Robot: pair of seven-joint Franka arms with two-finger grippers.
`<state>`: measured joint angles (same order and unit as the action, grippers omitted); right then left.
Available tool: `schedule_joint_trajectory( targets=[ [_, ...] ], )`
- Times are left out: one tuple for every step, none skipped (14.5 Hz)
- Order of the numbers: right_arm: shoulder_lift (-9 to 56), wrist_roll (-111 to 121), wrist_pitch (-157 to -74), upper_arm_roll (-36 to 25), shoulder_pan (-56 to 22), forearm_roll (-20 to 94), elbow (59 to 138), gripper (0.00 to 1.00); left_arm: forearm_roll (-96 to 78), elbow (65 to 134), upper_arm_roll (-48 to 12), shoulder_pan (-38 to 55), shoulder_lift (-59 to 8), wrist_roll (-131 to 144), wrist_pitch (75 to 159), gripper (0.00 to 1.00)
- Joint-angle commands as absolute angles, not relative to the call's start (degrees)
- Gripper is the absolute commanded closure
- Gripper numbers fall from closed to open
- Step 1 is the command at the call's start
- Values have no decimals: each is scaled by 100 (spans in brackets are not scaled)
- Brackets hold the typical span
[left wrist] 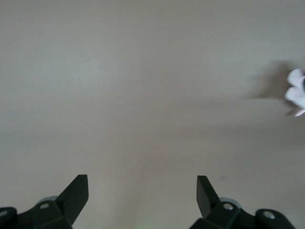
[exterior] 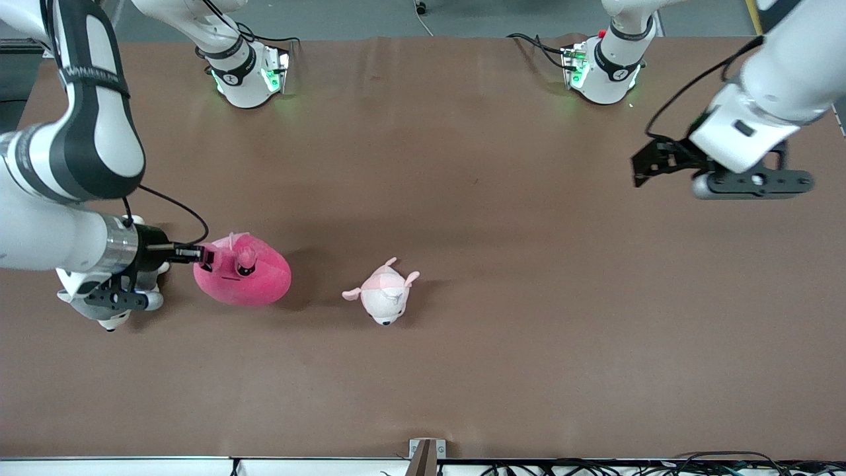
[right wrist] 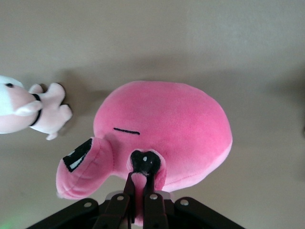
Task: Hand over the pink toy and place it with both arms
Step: 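Carry the pink toy with the right gripper while the left gripper withdraws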
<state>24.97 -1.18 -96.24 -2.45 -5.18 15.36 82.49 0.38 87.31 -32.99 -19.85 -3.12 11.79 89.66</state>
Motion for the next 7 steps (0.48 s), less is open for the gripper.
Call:
schedule_joint_trajectory(
  targets=[
    [2646,772,-9615,-141,-255,1547,8174,100,-105,9272,-3340,-2573,237,416,9017,0],
    [2646,791,-9607,-141,-246,1556,8174,100,-149,9333,-3331,-2732,263,248,9052,0],
    [2646,808,-9606,-141,-220,1556,8183,100,-149,9343,-3331,-2803,264,194,9070,0],
    [2654,817,-9615,-132,-220,1564,8183,100,-149,9343,-3331,-2812,281,176,9131,0],
    [2672,826,-9615,-132,-220,1625,8191,100,-141,9351,-3314,-2812,333,176,9201,0],
    [2707,852,-9624,-132,-211,1774,8191,100,-132,9352,-3261,-2821,360,167,9211,0],
    [2759,870,-9633,-132,-202,1888,8191,100,-123,9334,-3174,-2821,378,132,9228,0]
  ],
)
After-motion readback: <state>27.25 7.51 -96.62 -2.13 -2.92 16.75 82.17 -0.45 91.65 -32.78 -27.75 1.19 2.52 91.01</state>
